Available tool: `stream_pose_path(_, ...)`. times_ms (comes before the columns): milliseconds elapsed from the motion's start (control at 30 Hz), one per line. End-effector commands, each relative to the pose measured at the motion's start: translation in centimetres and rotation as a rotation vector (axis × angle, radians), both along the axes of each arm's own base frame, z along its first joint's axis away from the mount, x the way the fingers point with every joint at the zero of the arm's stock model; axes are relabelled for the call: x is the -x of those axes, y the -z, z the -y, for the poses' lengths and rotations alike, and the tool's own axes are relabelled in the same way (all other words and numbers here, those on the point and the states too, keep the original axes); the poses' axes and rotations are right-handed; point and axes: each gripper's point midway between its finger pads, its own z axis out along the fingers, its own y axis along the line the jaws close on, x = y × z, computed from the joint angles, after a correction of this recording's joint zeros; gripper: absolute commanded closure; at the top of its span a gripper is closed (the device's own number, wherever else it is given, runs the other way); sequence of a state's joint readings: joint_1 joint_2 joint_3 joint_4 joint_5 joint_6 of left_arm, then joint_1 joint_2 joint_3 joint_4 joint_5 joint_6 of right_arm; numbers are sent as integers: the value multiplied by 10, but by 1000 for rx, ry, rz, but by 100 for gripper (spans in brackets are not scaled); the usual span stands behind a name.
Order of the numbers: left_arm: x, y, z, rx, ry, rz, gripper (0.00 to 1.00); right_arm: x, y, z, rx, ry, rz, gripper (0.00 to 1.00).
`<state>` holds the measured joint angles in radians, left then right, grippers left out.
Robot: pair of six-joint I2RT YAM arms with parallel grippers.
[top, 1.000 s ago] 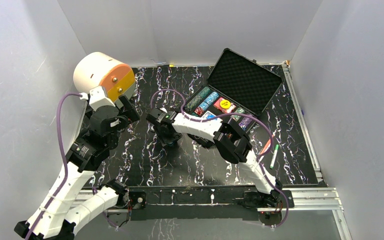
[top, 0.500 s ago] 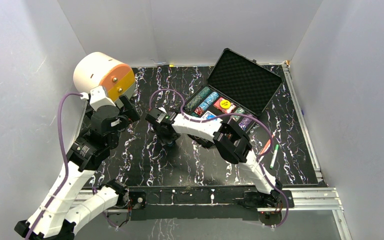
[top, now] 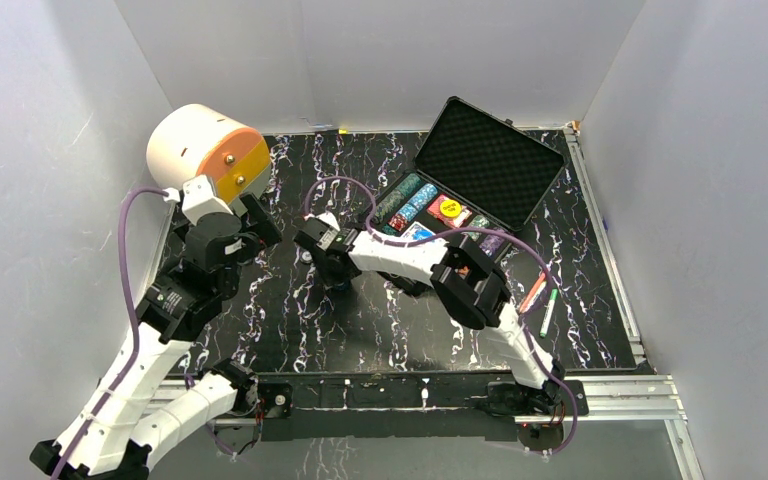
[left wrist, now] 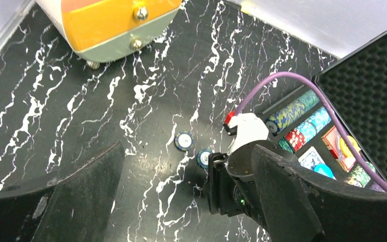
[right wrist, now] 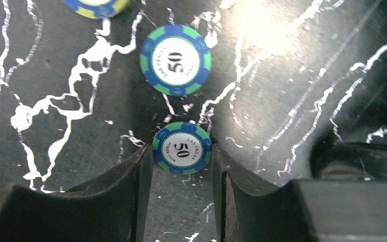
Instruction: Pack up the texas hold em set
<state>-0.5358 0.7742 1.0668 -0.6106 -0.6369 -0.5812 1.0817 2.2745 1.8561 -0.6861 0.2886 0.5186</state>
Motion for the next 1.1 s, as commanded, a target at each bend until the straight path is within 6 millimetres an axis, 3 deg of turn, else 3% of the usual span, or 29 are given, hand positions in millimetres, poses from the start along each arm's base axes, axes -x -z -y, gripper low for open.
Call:
stream_pose_path(0,8,22,2,43,-2,-53,4,-10,-15,24,-4,87,58,71)
stream_pose_path(333,26,102,38,209,88,-253,3,-13,-81,39,-234,213,58,73)
stream_pose_path(500,27,124,72,272,252,-287,2,-12,-111,39,-357,283,47,73)
stream_pose_path(700,28,129,124,388,521,-242,6,-2,-134,35,-516,379,-21,73)
stream_pose_path(767,27,128,136,419,584,-214,8,4,-151,34,-582,391,-44,73)
stream_pose_path(1067,12,117,153,540,621,-73,15,22,-172,23,-714,399,-162,73)
